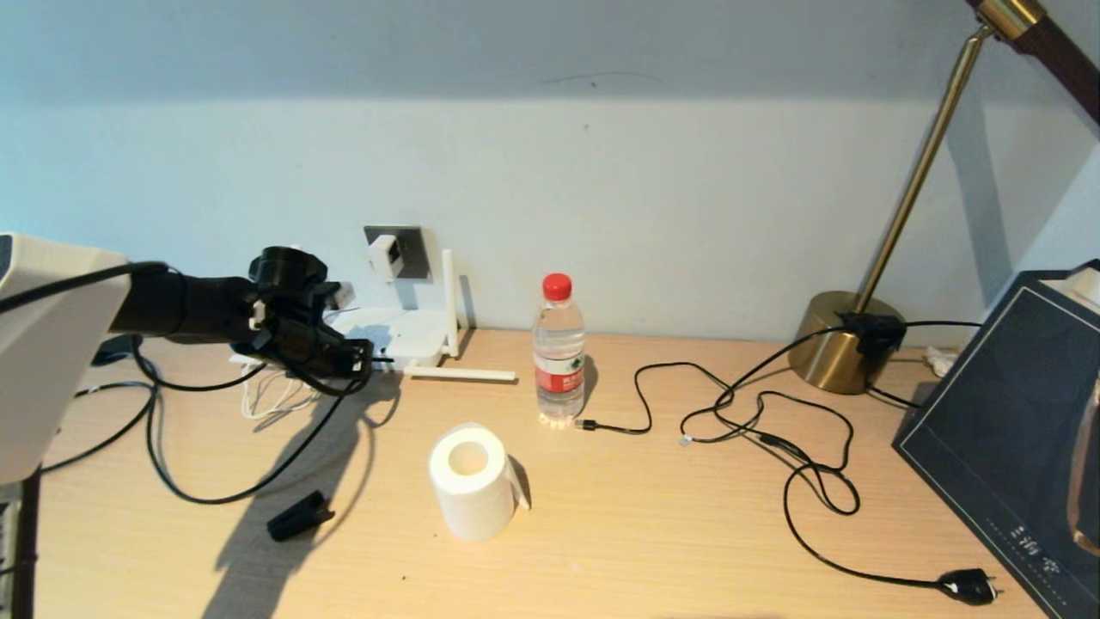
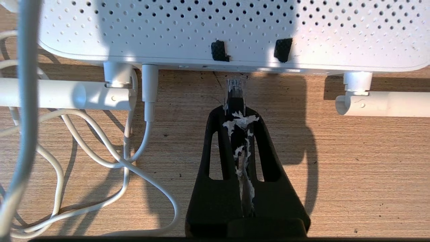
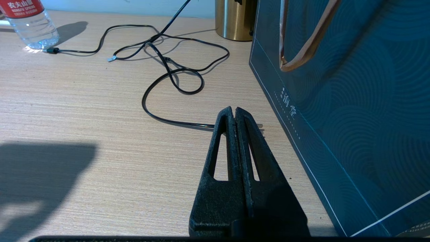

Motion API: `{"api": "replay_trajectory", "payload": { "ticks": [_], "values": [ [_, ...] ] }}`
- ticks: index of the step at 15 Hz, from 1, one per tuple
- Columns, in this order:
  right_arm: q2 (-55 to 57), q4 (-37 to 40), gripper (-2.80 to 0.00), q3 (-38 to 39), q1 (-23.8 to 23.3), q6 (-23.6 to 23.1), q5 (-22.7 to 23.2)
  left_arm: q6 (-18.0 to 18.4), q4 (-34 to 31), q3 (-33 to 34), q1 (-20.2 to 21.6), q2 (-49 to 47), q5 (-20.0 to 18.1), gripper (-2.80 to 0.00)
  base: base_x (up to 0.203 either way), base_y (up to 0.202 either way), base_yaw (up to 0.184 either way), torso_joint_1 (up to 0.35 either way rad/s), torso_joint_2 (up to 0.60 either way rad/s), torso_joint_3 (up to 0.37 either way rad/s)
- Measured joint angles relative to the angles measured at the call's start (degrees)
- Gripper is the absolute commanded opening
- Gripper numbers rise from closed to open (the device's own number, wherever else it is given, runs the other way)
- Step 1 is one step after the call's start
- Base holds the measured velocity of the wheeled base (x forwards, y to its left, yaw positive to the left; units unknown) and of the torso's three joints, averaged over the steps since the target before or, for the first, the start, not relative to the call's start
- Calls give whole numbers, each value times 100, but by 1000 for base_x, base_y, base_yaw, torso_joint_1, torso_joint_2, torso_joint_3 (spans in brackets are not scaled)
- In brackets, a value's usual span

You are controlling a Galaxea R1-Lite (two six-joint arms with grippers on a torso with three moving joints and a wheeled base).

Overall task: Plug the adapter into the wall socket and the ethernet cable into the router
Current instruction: Align cable and router interface

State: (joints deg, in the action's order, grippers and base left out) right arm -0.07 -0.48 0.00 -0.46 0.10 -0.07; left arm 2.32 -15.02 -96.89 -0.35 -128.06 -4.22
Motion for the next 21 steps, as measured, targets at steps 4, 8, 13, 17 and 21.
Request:
{"api": "replay_trajectory", "payload": {
  "ticks": [4,8,13,17,21],
  "values": [
    [0,1,-280,0,0,0,-2,2,-2,-13,2,6,1,-280,0,0,0,0,0,0],
    [0,-3,-280,0,0,0,-2,7,4,-16,51,6,-5,-280,0,0,0,0,0,0],
    [0,1,-280,0,0,-2,-2,10,0,-16,77,34,-7,-280,0,0,0,0,0,0],
    [0,-1,-280,0,0,0,-1,7,0,-16,77,39,-7,-280,0,0,0,0,0,0],
    [0,4,-280,0,2,-1,-2,10,6,-28,77,41,-7,-280,0,0,0,0,0,0]
  ]
}}
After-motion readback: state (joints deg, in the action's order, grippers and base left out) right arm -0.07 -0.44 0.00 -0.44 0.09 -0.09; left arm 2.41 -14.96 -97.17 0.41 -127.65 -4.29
